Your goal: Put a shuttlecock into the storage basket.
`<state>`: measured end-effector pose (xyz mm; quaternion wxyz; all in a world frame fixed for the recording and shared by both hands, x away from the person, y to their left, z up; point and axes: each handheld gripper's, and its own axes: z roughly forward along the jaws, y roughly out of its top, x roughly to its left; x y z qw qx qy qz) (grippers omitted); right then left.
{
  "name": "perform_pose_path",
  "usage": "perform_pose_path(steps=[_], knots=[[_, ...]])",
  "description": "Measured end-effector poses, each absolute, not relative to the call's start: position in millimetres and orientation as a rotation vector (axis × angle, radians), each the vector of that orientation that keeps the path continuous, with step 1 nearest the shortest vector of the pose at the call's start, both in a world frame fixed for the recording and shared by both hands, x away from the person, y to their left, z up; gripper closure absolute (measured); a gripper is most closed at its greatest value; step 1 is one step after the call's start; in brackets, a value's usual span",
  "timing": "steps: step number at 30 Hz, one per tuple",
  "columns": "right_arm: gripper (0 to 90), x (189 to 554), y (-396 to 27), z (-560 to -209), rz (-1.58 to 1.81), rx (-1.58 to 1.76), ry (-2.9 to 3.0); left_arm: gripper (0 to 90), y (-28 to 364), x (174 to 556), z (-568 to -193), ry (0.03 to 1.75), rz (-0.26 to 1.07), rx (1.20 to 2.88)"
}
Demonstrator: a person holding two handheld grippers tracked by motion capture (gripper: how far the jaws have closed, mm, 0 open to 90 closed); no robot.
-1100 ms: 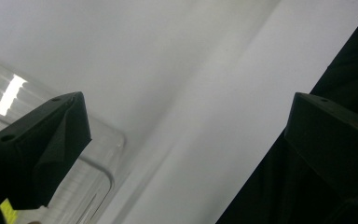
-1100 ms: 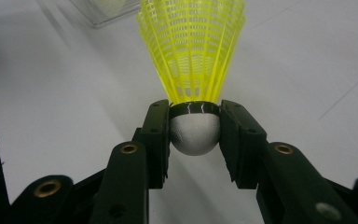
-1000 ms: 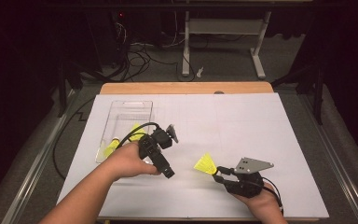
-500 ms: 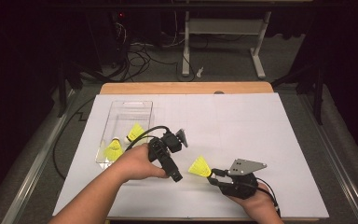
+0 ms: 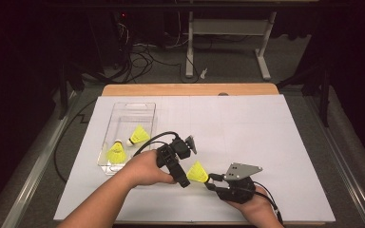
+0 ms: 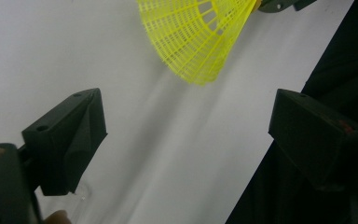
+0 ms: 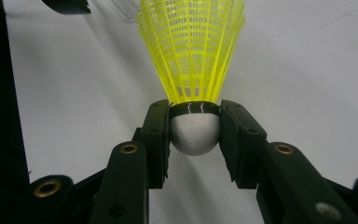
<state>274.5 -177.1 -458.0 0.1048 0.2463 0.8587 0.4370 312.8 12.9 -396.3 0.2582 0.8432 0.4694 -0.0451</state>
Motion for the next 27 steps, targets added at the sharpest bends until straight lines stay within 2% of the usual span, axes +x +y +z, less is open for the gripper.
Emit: perform_pose_path(steps=[7,16,27], knots=[[65.8,273.6,-173.1,-457.4,1.307,0.720,2.539,25.0,10.5,311.1,-399.9,1.240,-0.164,2.279],[65.7,273.9,-171.5,-458.9,1.311,0.722,2.549,46.8,11.2,308.9,-404.0,1.179,-0.188,2.264],[65.7,274.5,-169.9,-460.4,1.302,0.718,2.559,66.0,14.4,309.1,-402.3,1.138,-0.206,2.236]])
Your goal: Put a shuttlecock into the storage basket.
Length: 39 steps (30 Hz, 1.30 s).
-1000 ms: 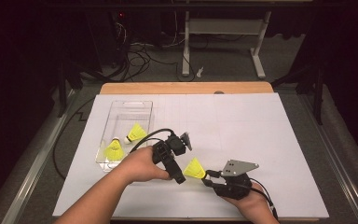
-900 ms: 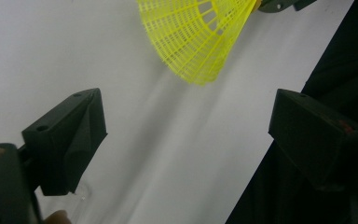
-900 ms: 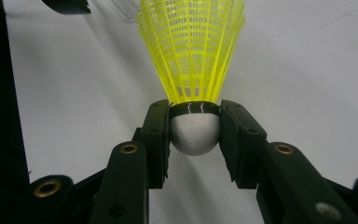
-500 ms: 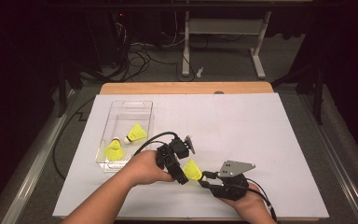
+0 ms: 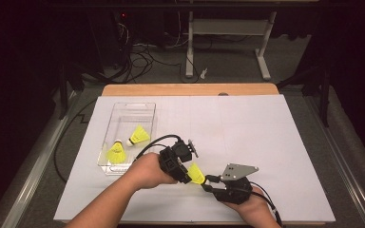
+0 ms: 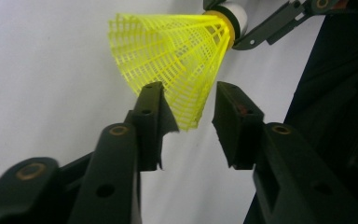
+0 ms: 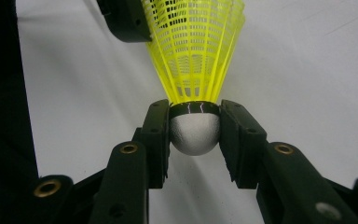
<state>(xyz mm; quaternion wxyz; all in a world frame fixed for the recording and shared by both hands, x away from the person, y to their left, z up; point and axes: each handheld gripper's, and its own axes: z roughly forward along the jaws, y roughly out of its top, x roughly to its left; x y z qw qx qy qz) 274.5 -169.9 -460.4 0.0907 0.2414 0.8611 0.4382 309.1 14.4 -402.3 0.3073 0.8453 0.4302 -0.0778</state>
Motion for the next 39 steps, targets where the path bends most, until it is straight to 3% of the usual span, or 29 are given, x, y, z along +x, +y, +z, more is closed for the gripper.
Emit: perform_pose_path(steps=[17,22,39], knots=[[65.7,275.1,-170.0,-460.8,1.290,0.736,2.555,77.9,14.1,308.5,-402.4,1.133,-0.234,2.227],[65.7,275.2,-170.0,-460.8,1.291,0.736,2.554,87.7,16.0,309.5,-402.0,1.125,-0.248,2.214],[61.7,276.2,-167.3,-461.7,1.264,0.703,2.548,89.9,15.2,305.5,-403.3,1.080,-0.240,2.220]])
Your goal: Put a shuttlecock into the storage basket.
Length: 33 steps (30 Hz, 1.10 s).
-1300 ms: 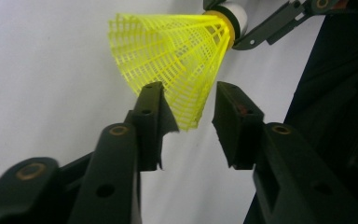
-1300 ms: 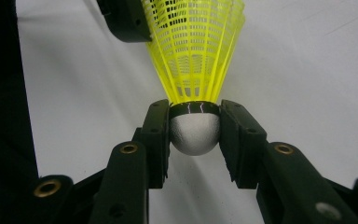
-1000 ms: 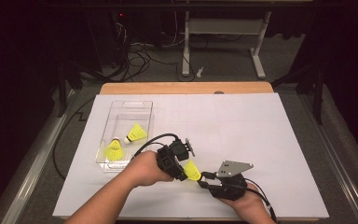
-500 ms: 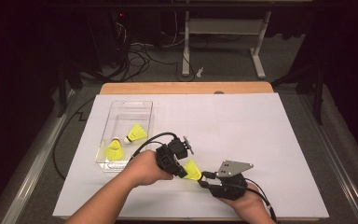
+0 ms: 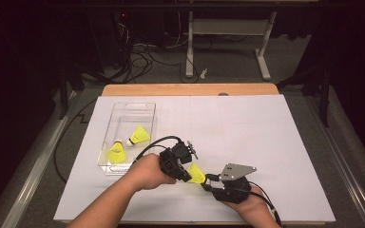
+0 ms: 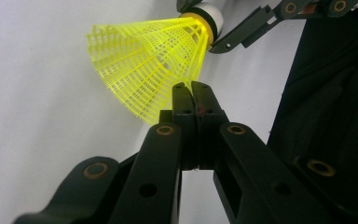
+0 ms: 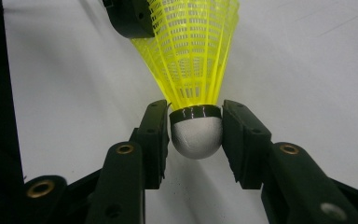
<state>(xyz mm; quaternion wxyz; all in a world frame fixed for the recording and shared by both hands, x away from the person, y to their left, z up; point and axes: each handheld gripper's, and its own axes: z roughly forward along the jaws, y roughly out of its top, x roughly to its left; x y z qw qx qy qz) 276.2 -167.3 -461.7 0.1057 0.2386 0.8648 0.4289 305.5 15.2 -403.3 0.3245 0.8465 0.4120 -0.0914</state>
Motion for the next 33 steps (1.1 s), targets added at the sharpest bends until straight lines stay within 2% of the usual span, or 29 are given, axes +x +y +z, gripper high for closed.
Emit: perform_pose_path(steps=[7,16,23,33], knots=[[50.8,276.5,-166.0,-462.0,1.282,0.696,2.545,89.9,14.5,305.2,-403.1,1.083,-0.240,2.211],[32.5,276.7,-169.9,-460.3,1.314,0.716,2.520,89.9,14.6,305.3,-403.4,1.084,-0.239,2.207],[17.4,278.0,-180.1,-458.4,1.361,0.783,2.444,89.9,19.4,308.1,-404.4,1.100,-0.230,2.200],[1.0,285.0,-201.6,-453.5,1.371,0.885,2.318,89.7,22.7,309.8,-407.4,1.124,-0.215,2.191]])
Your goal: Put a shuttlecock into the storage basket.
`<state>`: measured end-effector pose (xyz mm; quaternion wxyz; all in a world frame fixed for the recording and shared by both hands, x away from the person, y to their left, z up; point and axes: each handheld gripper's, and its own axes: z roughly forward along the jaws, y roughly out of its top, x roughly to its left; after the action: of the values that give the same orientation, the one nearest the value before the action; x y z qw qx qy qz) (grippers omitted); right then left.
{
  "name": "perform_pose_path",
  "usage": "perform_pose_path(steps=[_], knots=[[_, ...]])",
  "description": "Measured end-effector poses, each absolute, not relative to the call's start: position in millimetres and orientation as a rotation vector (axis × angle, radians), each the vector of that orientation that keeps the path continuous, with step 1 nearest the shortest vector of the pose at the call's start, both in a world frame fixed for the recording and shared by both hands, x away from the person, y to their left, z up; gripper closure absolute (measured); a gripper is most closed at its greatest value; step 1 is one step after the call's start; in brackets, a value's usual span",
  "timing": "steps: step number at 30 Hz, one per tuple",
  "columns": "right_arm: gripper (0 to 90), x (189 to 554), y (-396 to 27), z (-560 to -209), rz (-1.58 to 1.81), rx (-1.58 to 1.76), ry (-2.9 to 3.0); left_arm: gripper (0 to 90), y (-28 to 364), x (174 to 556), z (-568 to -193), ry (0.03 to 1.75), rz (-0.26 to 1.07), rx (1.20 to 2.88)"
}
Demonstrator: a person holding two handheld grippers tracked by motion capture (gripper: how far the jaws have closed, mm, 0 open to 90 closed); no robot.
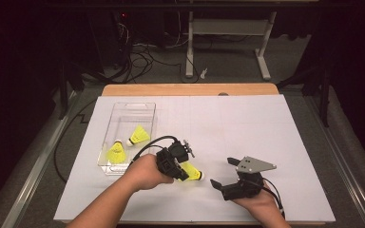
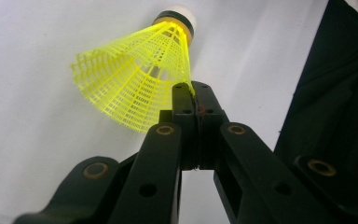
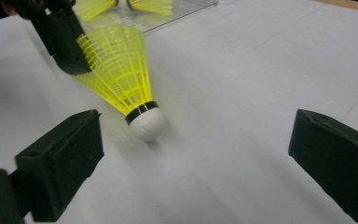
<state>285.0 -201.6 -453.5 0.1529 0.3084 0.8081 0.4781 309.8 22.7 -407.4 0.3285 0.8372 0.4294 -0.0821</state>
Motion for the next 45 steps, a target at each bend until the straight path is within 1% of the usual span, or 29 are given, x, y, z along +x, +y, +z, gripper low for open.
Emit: perform_pose_path(steps=[7,12,16,24,41,45], knots=[[0.4,287.3,-220.6,-449.2,1.323,0.917,2.233,89.7,24.5,310.7,-405.7,1.138,-0.212,2.186],[0.4,286.5,-241.6,-447.8,1.293,0.956,2.170,89.7,23.7,311.5,-407.1,1.141,-0.210,2.186],[0.3,282.7,-259.9,-450.9,1.311,0.988,2.102,89.6,23.2,312.2,-407.8,1.144,-0.214,2.193],[0.3,273.2,-278.3,-455.8,1.347,0.988,2.036,89.7,24.9,312.6,-407.4,1.147,-0.211,2.190],[0.3,274.0,-279.1,-460.9,1.361,0.997,2.041,89.6,28.1,312.5,-407.0,1.150,-0.210,2.187],[0.3,274.2,-278.6,-461.0,1.366,1.002,2.040,89.7,29.4,312.3,-402.5,1.153,-0.226,2.189]])
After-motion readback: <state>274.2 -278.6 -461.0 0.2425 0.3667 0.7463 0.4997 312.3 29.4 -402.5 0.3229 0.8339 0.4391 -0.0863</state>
